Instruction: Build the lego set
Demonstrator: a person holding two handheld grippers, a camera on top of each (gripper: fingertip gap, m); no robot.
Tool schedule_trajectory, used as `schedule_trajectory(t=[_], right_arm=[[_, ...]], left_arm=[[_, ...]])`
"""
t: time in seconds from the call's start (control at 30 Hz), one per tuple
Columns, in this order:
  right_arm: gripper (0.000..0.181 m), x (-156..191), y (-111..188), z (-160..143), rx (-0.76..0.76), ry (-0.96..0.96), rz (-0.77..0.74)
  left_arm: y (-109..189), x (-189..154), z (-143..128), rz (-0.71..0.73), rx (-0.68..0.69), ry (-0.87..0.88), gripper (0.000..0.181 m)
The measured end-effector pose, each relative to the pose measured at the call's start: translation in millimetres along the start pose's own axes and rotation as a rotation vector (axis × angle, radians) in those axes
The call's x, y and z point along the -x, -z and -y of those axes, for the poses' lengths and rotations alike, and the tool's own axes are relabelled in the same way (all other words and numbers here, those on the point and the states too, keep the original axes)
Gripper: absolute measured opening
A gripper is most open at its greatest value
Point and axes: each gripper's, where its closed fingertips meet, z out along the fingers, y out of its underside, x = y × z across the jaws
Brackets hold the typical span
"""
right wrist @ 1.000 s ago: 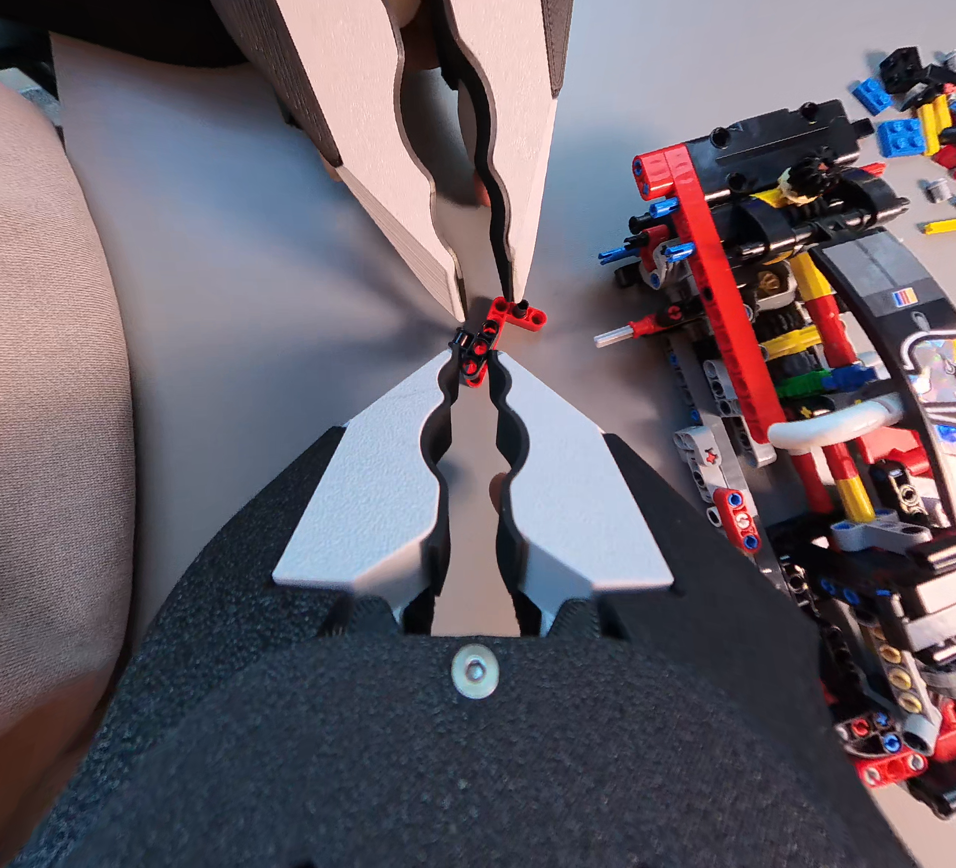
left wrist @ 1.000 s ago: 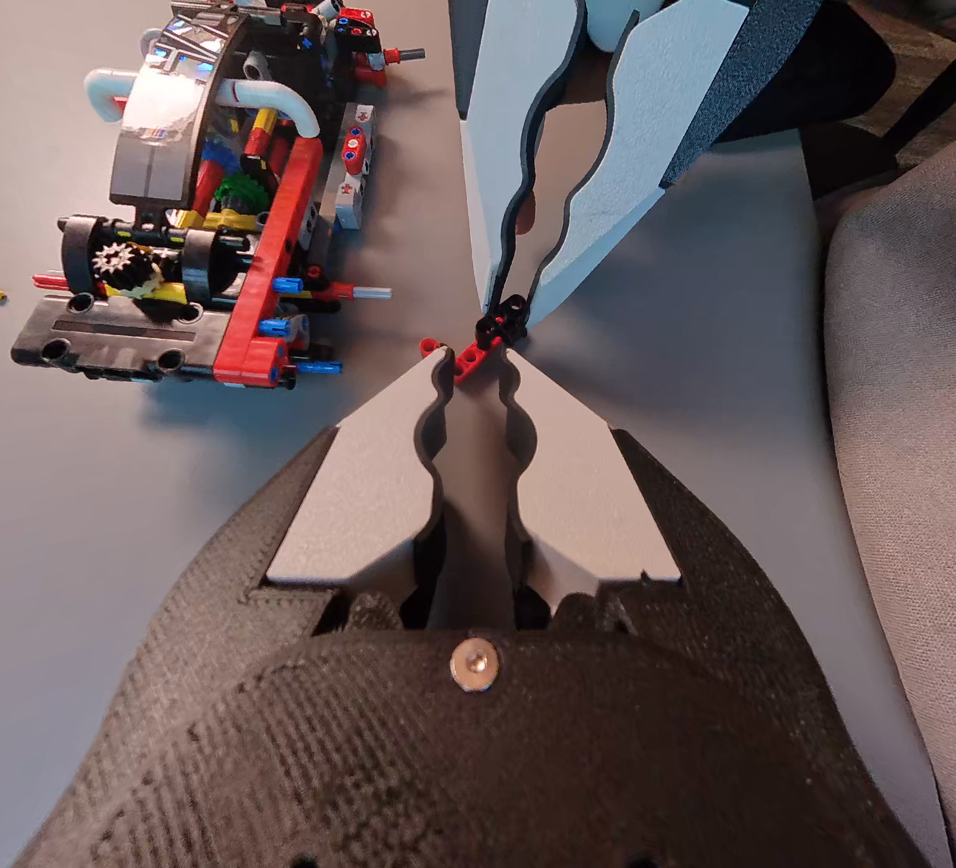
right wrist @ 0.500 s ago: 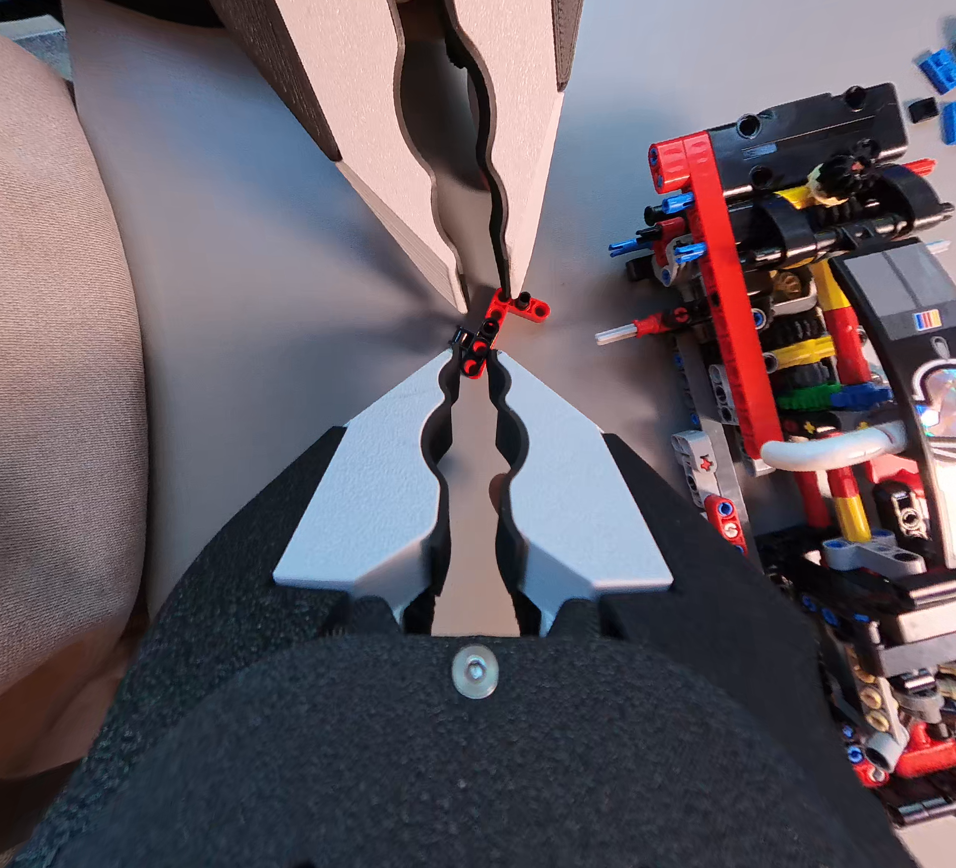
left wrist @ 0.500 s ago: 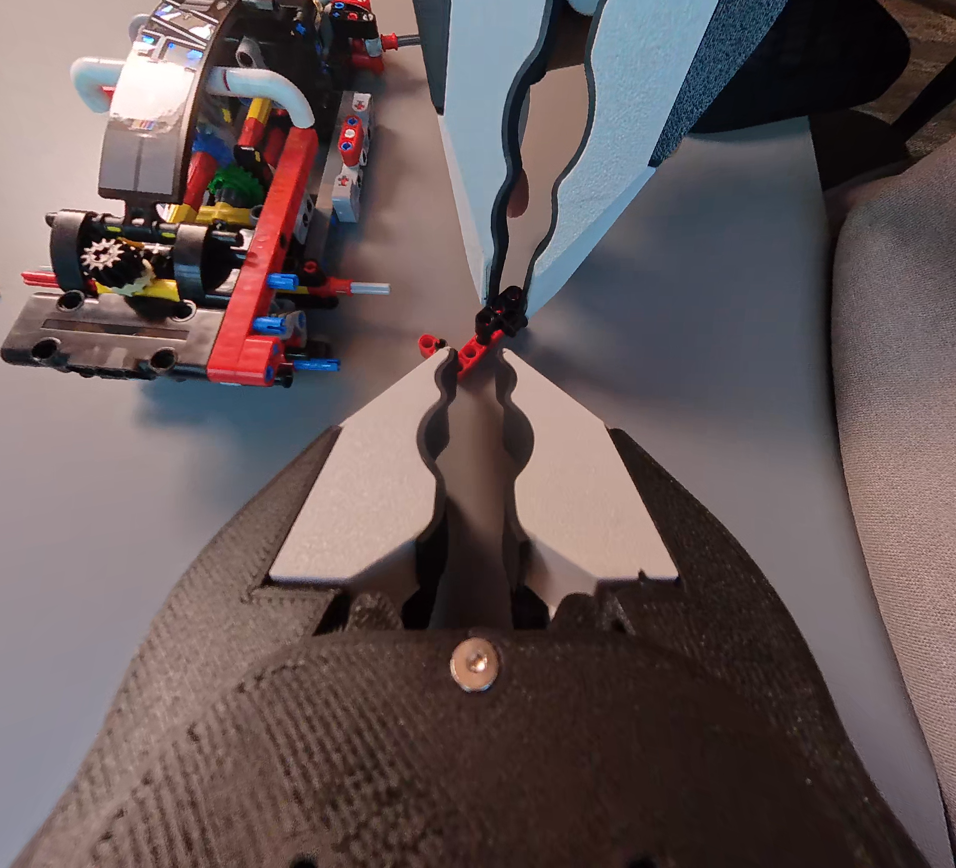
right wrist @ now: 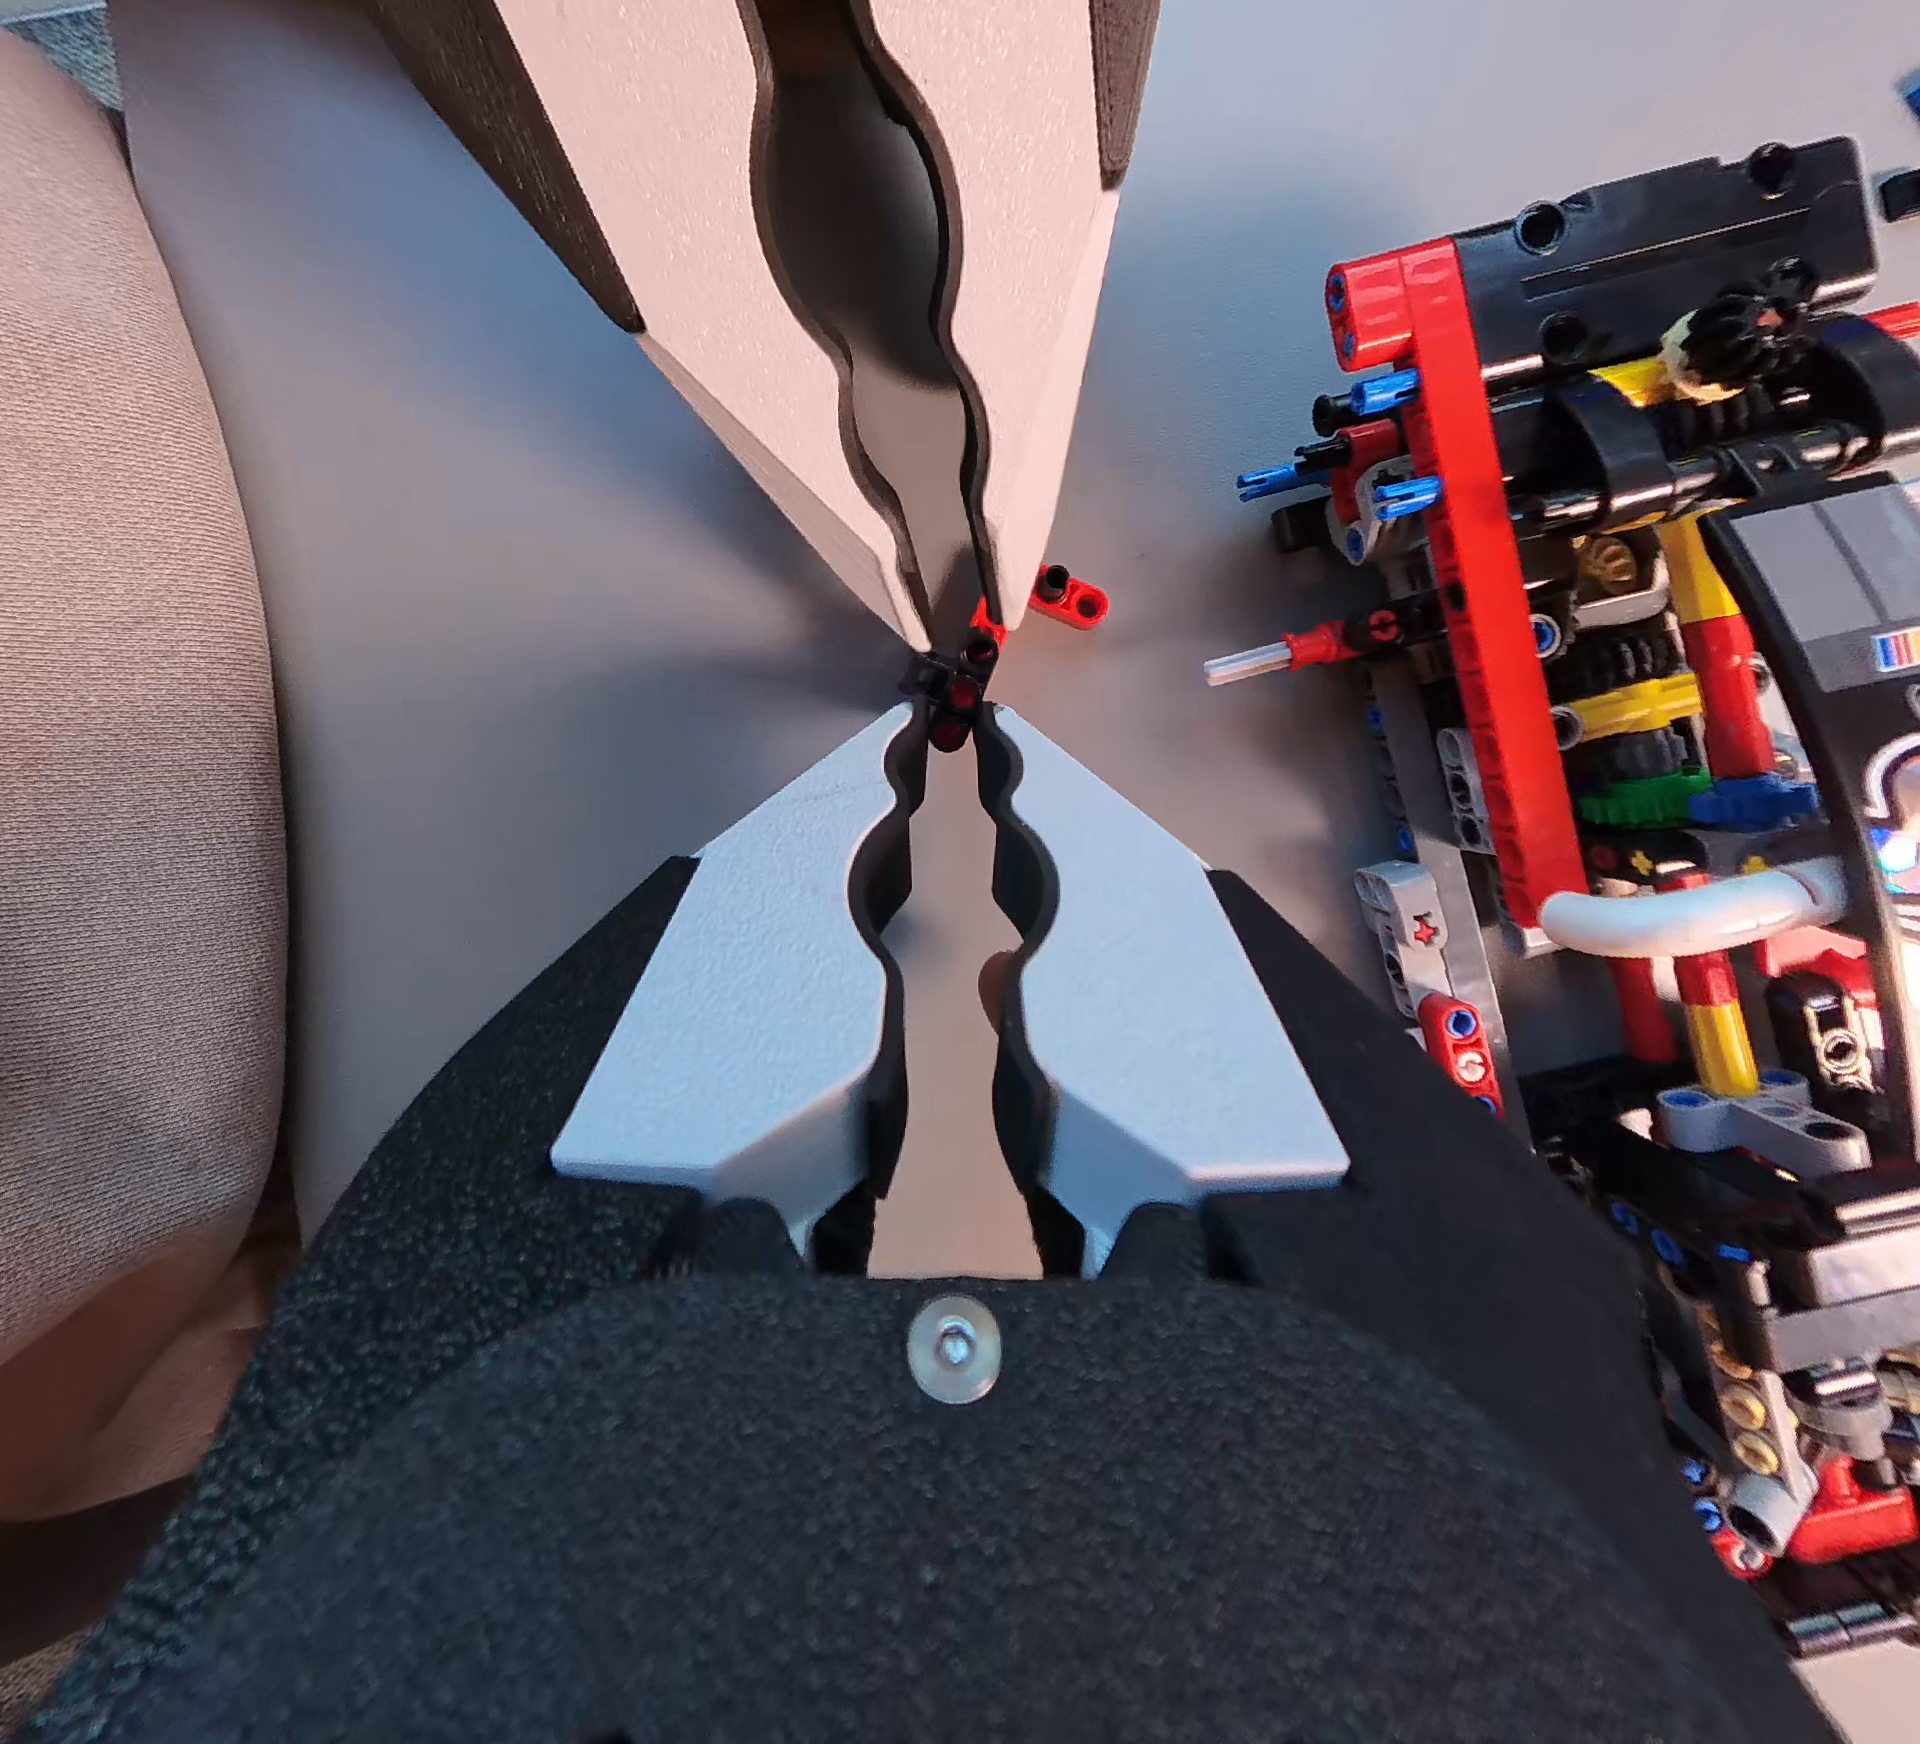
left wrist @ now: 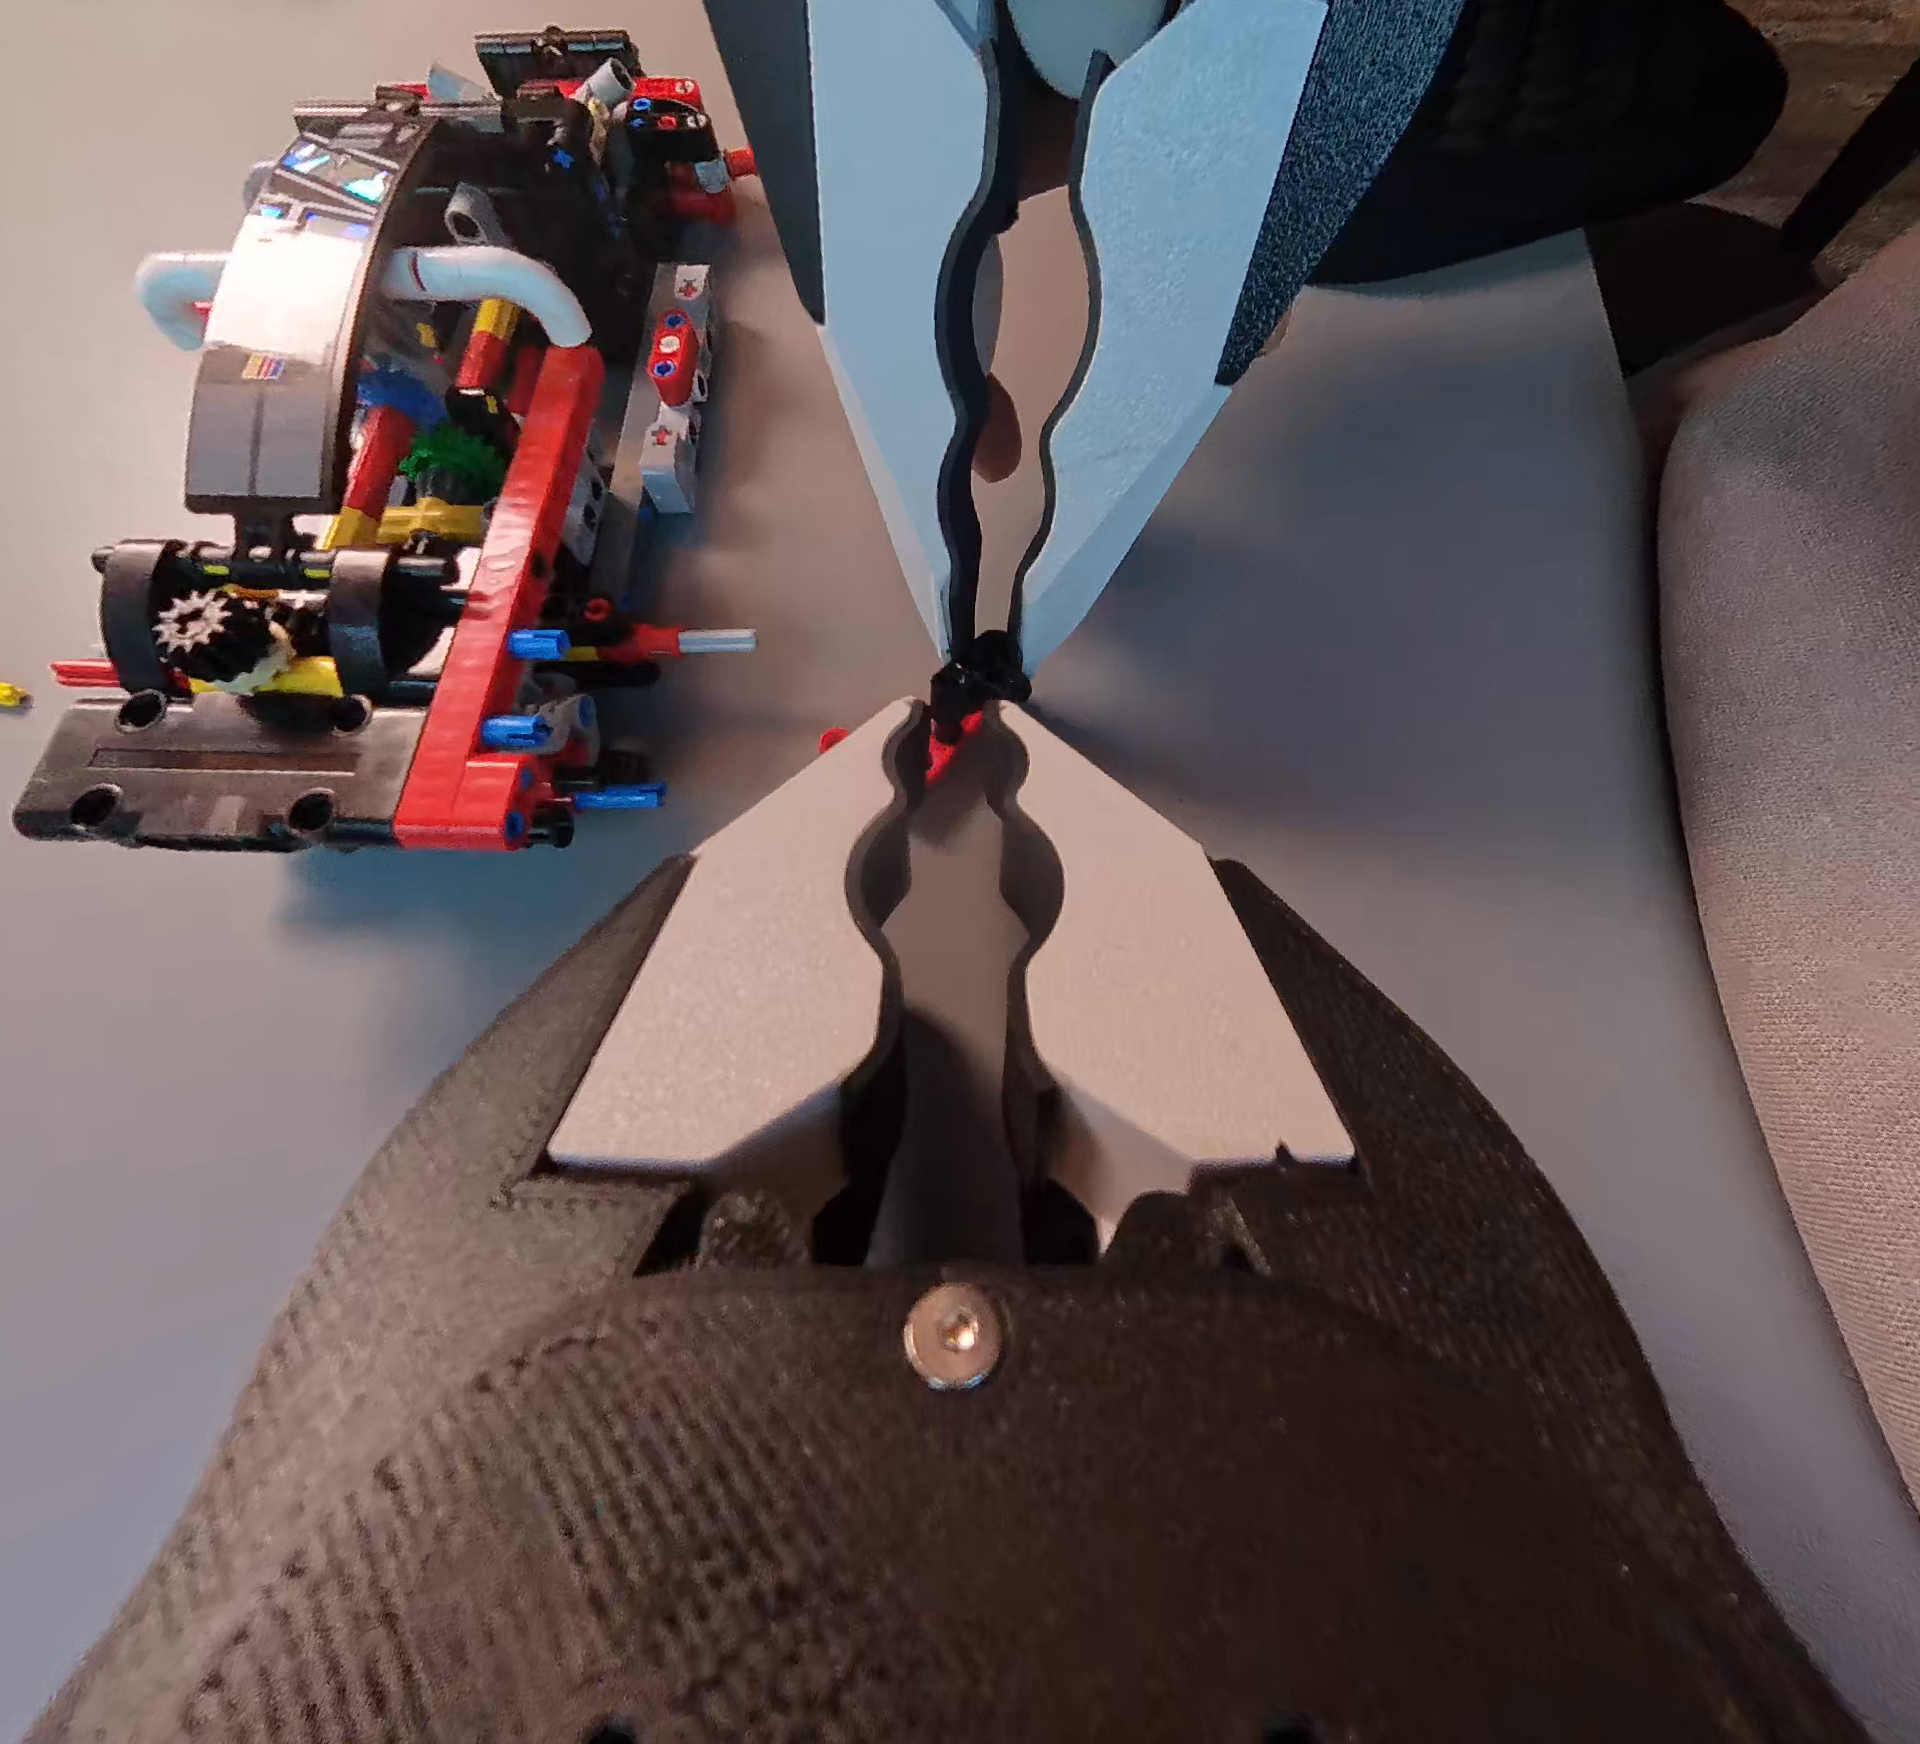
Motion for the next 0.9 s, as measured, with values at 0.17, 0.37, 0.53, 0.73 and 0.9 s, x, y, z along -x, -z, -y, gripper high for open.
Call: schedule_trajectory(t=[0.17, 0.37, 0.53, 0.73, 0.9], right_arm=[[0.006, 1.8, 0.1, 0.4, -0.003, 0.014, 0.001], [0.006, 4.4, 3.4, 5.5, -0.034, 0.028, 0.006], [0.006, 8.6, 3.1, 7.0, -0.034, 0.053, 0.022], [0.006, 10.0, 6.7, 10.7, -0.080, 0.073, 0.004], [0.006, 5.1, 13.2, 12.6, -0.175, -0.001, -0.062]], left_arm=[[-0.1, -1.1, 2.9, -0.006, -0.015, -0.025, 0.006], [6.7, -3.4, 4.9, -0.038, -0.037, -0.037, 0.006], [8.6, -7.3, 7.9, -0.084, -0.062, -0.049, 0.005], [12.5, -8.2, 11.6, -0.150, -0.084, -0.097, 0.005], [10.1, -4.7, 8.2, -0.193, -0.062, -0.151, 0.004]])
